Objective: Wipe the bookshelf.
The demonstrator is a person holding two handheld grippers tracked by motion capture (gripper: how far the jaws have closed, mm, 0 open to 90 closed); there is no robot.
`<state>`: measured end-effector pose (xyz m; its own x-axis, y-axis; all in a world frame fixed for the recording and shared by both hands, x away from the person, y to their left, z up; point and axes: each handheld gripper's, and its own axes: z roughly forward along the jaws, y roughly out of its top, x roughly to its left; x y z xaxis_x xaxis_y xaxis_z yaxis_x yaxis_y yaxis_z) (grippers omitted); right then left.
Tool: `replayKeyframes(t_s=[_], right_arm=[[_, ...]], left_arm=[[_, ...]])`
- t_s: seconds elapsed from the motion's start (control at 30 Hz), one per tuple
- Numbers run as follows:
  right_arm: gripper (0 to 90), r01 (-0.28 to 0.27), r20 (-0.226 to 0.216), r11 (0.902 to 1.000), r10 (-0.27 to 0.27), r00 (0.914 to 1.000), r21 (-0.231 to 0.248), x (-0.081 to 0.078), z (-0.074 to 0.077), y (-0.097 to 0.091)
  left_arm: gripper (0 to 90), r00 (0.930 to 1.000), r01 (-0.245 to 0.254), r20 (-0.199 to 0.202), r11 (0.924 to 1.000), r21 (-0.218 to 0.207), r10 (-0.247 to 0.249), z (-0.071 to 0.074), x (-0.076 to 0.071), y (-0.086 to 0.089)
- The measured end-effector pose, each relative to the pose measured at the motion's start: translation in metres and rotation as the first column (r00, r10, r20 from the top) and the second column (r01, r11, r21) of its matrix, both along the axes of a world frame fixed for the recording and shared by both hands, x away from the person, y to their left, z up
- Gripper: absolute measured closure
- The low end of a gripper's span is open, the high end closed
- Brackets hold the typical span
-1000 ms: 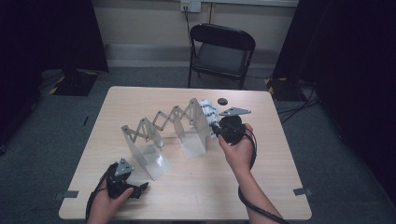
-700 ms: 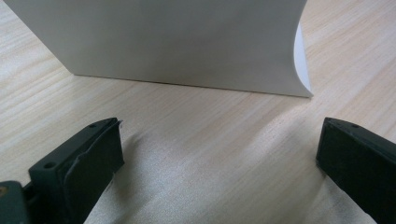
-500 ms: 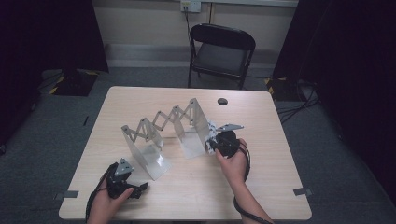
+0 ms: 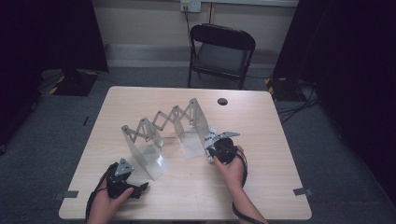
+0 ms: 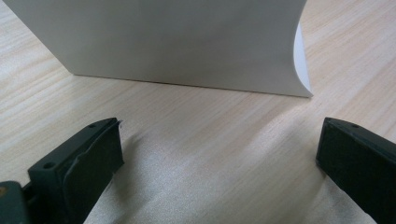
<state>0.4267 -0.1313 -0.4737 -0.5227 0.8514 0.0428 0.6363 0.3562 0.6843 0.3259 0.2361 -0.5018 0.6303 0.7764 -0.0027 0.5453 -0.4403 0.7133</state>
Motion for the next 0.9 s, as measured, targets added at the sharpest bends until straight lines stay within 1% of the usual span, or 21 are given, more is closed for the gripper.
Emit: replayKeyframes(t_s=[0.2, 0.3, 0.4, 0.6, 0.7, 0.8, 0.83, 0.87, 0.9], right_arm=[[78.9, -0.002, -0.013, 0.9998, 0.001, 0.9999, -0.019, -0.001, 0.002, -0.004], [79.1, 0.008, -0.012, 0.9996, -0.008, 0.9999, -0.028, -0.003, 0.004, -0.008], [79.1, 0.014, -0.007, 0.9997, -0.014, 0.9999, -0.020, -0.005, 0.008, -0.012], [79.3, 0.031, 0.040, 0.9994, -0.031, 0.9987, -0.012, -0.007, 0.036, -0.025], [79.3, 0.039, 0.065, 0.9992, -0.040, 0.9971, 0.008, -0.005, 0.052, -0.028], [79.3, 0.039, 0.098, 0.9991, -0.041, 0.9944, 0.019, -0.002, 0.071, -0.023], [79.3, 0.037, 0.105, 0.9991, -0.039, 0.9937, 0.021, -0.001, 0.075, -0.022], [79.3, 0.037, 0.105, 0.9991, -0.039, 0.9937, 0.021, -0.001, 0.075, -0.022], [79.3, 0.028, 0.133, 0.9992, -0.032, 0.9906, 0.030, 0.003, 0.089, -0.016]], left_arm=[[0.0, 1.0000, -0.001, 0.000, 1.0000, 0.001, 0.001, 0.000, 0.000, 0.000], [0.0, 1.0000, 0.000, 0.000, 1.0000, 0.000, 0.000, 0.000, 0.000, 0.000], [0.0, 1.0000, 0.002, 0.000, 1.0000, 0.003, -0.002, 0.000, 0.000, 0.000], [0.0, 1.0000, 0.000, -0.001, 1.0000, 0.001, 0.000, 0.000, 0.000, 0.000], [0.0, 1.0000, 0.000, -0.001, 1.0000, 0.001, 0.000, 0.000, 0.000, 0.000], [0.0, 1.0000, 0.000, -0.001, 1.0000, 0.001, 0.000, 0.000, 0.000, 0.000], [0.0, 1.0000, 0.001, -0.001, 1.0000, 0.001, -0.001, 0.000, 0.000, 0.000], [0.0, 1.0000, 0.001, -0.001, 1.0000, 0.001, -0.001, 0.000, 0.000, 0.000], [0.0, 1.0000, 0.001, -0.001, 1.0000, 0.002, -0.001, 0.000, 0.000, 0.000]])
